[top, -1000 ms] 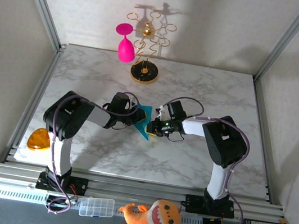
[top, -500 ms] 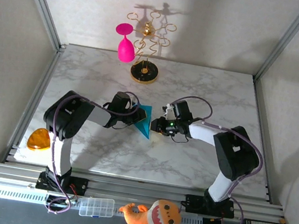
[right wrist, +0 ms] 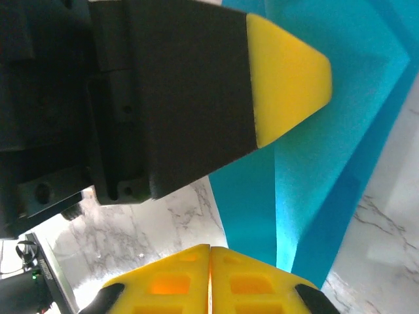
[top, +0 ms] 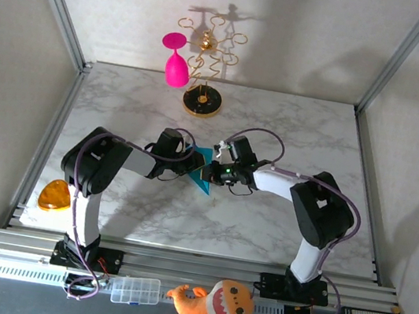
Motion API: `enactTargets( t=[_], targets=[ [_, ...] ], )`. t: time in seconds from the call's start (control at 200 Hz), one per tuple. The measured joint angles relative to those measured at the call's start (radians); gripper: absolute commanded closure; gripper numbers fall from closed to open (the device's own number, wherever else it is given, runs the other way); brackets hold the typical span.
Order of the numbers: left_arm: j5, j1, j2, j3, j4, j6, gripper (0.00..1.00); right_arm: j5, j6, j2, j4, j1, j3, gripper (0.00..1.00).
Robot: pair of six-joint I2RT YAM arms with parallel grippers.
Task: Fold a paper plane with a square sheet of paper (pick it up from the middle)
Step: Fourth fold the wing at the center of the table.
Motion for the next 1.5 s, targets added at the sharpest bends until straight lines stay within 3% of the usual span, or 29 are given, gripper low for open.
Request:
enactTargets(
  t=[0.956, 1.502],
  targets=[
    [-0.024, -0.008, 0.002, 0.023, -0.049, -0.013, 0.87, 0.007, 0.000, 0.068, -0.023, 0.002, 0.000, 0.91],
    [-0.028, -0.008, 0.002, 0.023, -0.048, -0.024, 0.87, -0.052, -0.001, 0.071, -0.021, 0.002, -0.001, 0.90]
  ],
)
